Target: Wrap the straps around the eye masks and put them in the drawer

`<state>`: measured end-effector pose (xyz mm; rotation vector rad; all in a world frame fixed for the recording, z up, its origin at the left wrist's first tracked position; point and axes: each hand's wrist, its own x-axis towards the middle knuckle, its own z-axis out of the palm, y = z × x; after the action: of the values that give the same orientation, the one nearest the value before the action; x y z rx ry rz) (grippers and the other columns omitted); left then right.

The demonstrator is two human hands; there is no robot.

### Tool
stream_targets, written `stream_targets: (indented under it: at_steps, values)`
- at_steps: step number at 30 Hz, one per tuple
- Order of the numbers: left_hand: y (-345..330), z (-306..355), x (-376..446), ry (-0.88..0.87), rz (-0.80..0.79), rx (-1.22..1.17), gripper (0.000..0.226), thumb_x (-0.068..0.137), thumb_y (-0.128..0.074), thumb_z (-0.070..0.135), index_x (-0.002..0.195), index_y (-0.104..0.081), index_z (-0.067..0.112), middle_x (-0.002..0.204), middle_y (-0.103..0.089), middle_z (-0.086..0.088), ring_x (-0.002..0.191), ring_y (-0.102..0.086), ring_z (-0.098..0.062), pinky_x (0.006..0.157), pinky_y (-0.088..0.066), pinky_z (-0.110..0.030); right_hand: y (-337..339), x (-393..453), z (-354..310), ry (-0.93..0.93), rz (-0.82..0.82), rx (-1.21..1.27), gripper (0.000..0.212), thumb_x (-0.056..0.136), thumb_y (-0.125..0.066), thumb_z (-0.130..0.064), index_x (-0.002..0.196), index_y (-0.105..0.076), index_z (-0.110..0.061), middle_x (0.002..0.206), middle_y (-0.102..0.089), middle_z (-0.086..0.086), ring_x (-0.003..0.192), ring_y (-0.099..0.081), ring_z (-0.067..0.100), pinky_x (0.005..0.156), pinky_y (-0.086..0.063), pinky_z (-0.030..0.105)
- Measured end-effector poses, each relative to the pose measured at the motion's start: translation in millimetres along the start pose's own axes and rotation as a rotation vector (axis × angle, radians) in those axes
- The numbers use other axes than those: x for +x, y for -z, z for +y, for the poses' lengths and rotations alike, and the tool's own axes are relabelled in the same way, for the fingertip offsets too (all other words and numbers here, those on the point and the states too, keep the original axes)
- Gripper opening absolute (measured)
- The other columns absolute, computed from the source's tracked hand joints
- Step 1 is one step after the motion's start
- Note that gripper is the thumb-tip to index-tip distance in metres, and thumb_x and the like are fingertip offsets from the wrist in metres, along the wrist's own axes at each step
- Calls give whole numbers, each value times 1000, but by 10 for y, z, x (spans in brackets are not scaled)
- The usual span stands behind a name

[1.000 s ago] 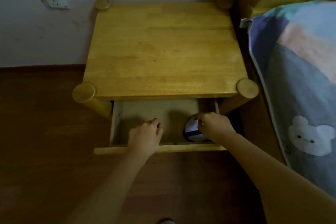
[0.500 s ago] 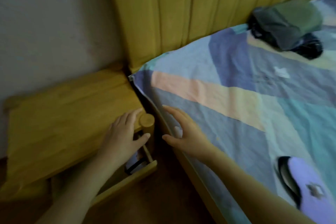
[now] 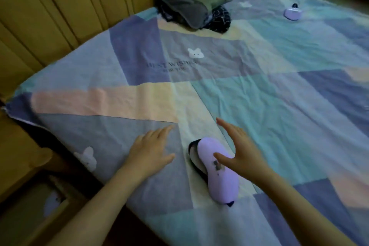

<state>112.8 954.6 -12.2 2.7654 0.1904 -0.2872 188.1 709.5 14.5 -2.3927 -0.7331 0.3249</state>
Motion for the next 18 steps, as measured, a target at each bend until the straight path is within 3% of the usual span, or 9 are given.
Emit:
stream_targets:
  at_steps: [8, 12, 15, 18]
  values:
    - [-630, 1110, 420, 27, -267, -157, 103, 65, -66, 70, 147, -18, 29, 152, -30, 8, 137, -30, -17, 107, -31, -41, 180, -217, 878, -63, -19, -30, 89, 68, -66, -45, 146, -25, -29, 143, -46, -2, 129, -44, 17, 102, -31, 21]
    - [-721, 1271, 445, 108, -246, 15, 121, 54, -67, 75, 149, -7, 29, 157, -14, 4, 144, -15, -20, 111, -20, -48, 82, -232, 998, -65, -22, 3, 93, 65, -66, -46, 146, -24, -29, 139, -49, -2, 127, -46, 19, 103, -38, 30]
    - [-846, 1376, 369, 32, -352, 226, 124, 59, -68, 68, 151, 2, 23, 160, 2, -12, 148, 1, -26, 112, -4, -57, -7, -245, 1026, -84, -37, 33, 96, 65, -70, -43, 147, -21, -32, 138, -48, -5, 127, -44, 17, 104, -38, 34]
    - [-942, 1437, 359, -53, -352, 355, 101, 75, -65, 52, 150, -9, 16, 153, -21, -24, 143, -19, -30, 110, -15, -51, -48, -252, 1030, -72, -32, 51, 95, 64, -68, -43, 146, -21, -33, 139, -48, -4, 128, -44, 18, 104, -37, 32]
